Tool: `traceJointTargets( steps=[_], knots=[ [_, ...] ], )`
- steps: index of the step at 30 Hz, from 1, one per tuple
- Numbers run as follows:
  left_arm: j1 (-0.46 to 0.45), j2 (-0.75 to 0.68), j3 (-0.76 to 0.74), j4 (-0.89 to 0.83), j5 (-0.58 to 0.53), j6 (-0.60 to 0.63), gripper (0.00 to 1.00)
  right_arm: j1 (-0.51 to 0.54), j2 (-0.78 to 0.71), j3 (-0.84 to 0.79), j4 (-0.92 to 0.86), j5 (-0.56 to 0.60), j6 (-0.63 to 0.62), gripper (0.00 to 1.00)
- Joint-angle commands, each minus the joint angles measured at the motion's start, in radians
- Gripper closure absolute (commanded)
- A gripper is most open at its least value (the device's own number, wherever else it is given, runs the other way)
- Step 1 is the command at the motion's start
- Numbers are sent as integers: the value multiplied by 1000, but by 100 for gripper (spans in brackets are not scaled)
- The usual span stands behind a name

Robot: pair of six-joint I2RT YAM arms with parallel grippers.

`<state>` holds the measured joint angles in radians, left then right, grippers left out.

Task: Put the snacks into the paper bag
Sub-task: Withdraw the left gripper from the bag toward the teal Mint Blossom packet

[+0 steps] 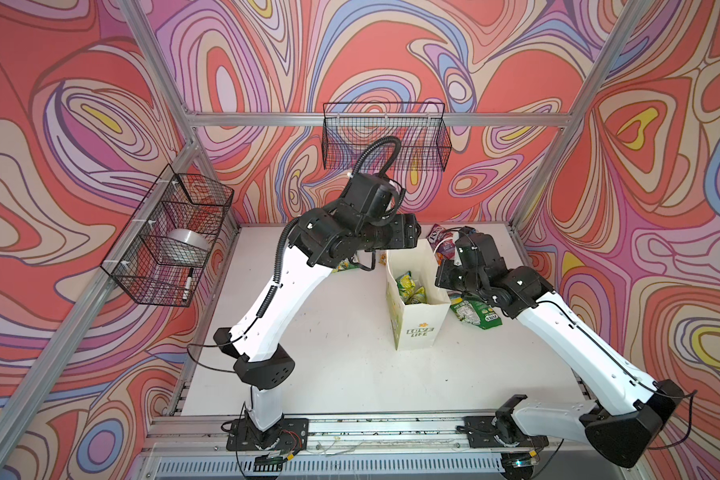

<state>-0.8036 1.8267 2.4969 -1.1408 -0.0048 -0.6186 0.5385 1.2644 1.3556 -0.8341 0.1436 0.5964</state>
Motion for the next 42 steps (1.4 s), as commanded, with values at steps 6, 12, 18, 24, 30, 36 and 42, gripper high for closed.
traceJointTargets(
  steps=[6,12,18,24,30,36,42],
  knots=[
    [75,-233,-266,119,-19,122,0,6,0,22,-17,30,3,87],
    [186,-389,-485,168,-36,126,0,7,29,89,-81,113,-23,41],
    [274,-460,-599,110,-66,135,0,6,70,146,-188,183,-16,33],
    [356,-497,-719,115,-17,119,0,8,35,124,-222,54,26,40],
    [434,-478,-816,150,53,91,0,8,28,96,-251,49,26,61],
    [522,-460,-913,194,152,79,0,8,33,89,-257,57,29,85],
    [604,-383,-1005,275,165,124,0,8,42,93,-248,50,20,100]
  ],
)
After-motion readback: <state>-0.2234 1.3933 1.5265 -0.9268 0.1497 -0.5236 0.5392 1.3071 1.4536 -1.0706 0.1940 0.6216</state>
